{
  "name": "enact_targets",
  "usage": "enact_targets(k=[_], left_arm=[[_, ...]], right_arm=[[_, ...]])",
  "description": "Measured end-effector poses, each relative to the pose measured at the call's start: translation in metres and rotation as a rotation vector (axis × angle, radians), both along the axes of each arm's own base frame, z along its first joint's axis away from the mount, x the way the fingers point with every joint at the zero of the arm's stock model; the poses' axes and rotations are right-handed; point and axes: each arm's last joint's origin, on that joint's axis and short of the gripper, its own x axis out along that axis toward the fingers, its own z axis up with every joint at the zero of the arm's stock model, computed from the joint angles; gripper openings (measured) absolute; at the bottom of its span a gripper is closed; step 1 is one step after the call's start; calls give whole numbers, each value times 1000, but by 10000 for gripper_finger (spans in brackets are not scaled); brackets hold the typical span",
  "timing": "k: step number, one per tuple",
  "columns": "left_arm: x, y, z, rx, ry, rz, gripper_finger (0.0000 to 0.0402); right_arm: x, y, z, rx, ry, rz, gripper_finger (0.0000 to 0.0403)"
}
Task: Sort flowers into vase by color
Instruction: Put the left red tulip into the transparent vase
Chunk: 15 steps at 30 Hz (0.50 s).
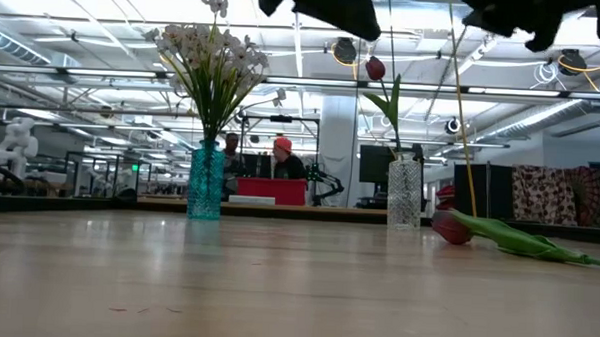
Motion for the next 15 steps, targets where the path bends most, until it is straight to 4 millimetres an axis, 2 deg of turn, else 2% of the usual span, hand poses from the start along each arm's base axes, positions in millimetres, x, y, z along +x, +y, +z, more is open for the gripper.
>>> enact_targets(k=[4, 7, 9, 12, 15], left_arm=[[4, 10, 0, 1, 19, -5, 16], [7, 19, -1, 11, 26, 8, 16], [8, 23, -1, 16, 38, 6, 17], [9, 27, -2, 2, 56, -3, 17], [9, 29, -3, 1, 72, -7, 17]], right_arm=[[10, -3, 36, -57, 33, 45, 4], [21, -9, 61, -59, 138, 18, 4], [26, -13, 71, -50, 203, 10, 4], [31, -18, 67, 4, 256, 32, 4], [37, -20, 45, 69, 297, 133, 4]])
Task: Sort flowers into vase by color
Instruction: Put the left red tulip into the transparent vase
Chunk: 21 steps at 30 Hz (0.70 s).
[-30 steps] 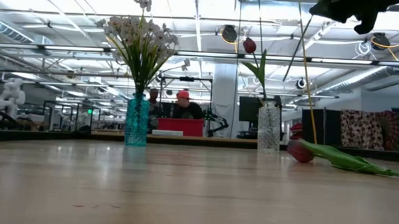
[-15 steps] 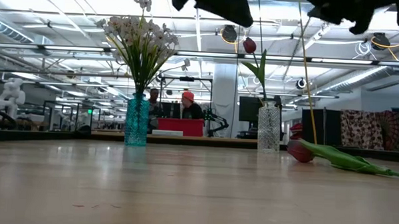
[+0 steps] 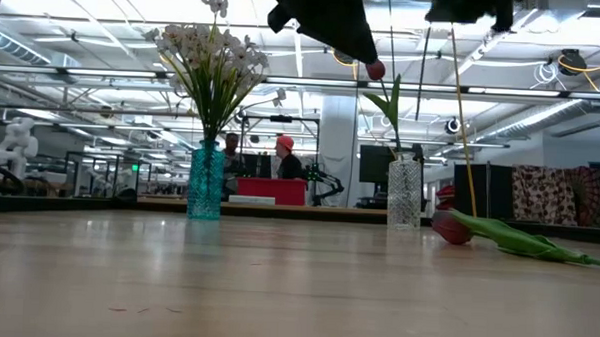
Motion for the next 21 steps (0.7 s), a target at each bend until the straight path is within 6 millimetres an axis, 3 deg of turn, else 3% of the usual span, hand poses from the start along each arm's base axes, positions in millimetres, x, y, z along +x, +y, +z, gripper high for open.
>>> enact_targets(k=[14, 21], left_arm=[[0, 0, 0, 5, 3, -3, 17], [0, 0, 0, -3, 2, -8, 17]], right_arm=[[1, -12, -53, 94, -129, -39, 2], [-3, -16, -66, 86, -177, -64, 2]])
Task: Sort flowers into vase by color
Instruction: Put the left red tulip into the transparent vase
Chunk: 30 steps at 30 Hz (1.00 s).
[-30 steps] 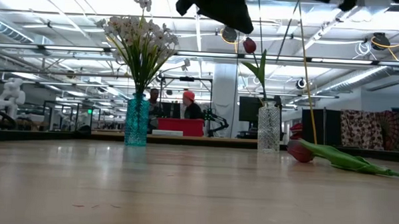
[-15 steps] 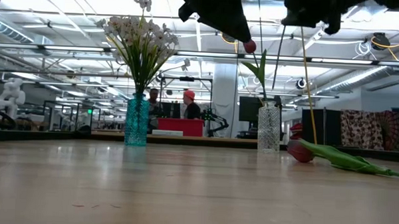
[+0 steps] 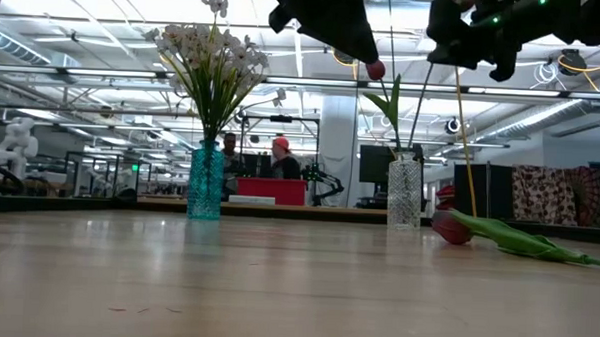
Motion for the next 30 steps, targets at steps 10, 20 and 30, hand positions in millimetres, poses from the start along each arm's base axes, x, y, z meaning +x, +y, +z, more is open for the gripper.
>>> enact_targets(k=[10, 20, 30], left_arm=[[0, 0, 0, -6, -5, -5, 17], [1, 3, 0, -11, -1, -3, 17], [1, 3, 0, -8, 5, -4, 17]], right_arm=[[1, -1, -1, 2, 2, -1, 2], [16, -4, -16, 31, 46, 1, 2], [24, -5, -24, 47, 68, -4, 8]])
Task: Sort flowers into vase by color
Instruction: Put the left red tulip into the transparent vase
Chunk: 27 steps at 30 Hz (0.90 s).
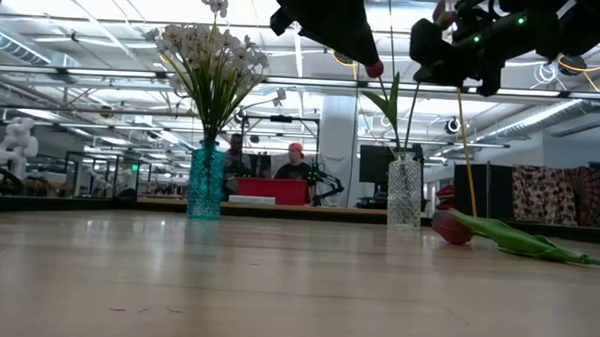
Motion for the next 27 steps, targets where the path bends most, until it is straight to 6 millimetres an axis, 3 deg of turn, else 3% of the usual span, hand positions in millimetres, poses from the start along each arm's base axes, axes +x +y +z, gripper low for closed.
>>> enact_targets(k=[27], left_arm=[[0, 0, 0, 1, 4, 0, 17]], right_arm=[[18, -3, -26, 53, 79, -6, 9]])
